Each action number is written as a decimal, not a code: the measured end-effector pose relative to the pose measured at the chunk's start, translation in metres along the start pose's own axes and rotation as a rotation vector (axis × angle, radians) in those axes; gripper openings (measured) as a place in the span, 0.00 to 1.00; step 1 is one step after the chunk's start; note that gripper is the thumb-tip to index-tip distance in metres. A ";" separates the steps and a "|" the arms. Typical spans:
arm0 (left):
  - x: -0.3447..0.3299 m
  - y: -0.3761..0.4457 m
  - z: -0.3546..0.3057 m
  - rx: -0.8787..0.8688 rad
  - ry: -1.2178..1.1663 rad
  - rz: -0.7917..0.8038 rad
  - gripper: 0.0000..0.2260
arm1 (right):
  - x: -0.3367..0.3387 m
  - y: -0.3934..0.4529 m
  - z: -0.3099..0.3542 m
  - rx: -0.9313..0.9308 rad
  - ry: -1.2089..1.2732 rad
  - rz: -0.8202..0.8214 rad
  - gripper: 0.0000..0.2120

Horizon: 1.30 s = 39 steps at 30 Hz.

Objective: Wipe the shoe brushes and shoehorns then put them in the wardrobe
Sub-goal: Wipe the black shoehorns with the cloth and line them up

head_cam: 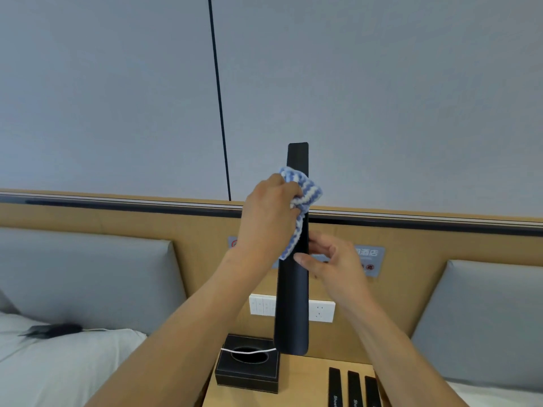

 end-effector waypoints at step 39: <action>-0.033 -0.079 0.100 0.079 0.088 0.191 0.06 | 0.033 -0.007 -0.044 -0.327 0.769 -0.542 0.12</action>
Point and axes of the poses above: each hand's wrist, its own y-axis towards the middle knuckle, its own x-axis out of the back of the hand, z = x × y, the point moved 5 cm from there along y, towards the middle knuckle, and after that the axes turned 8 degrees about x, right-handed, at the moved point
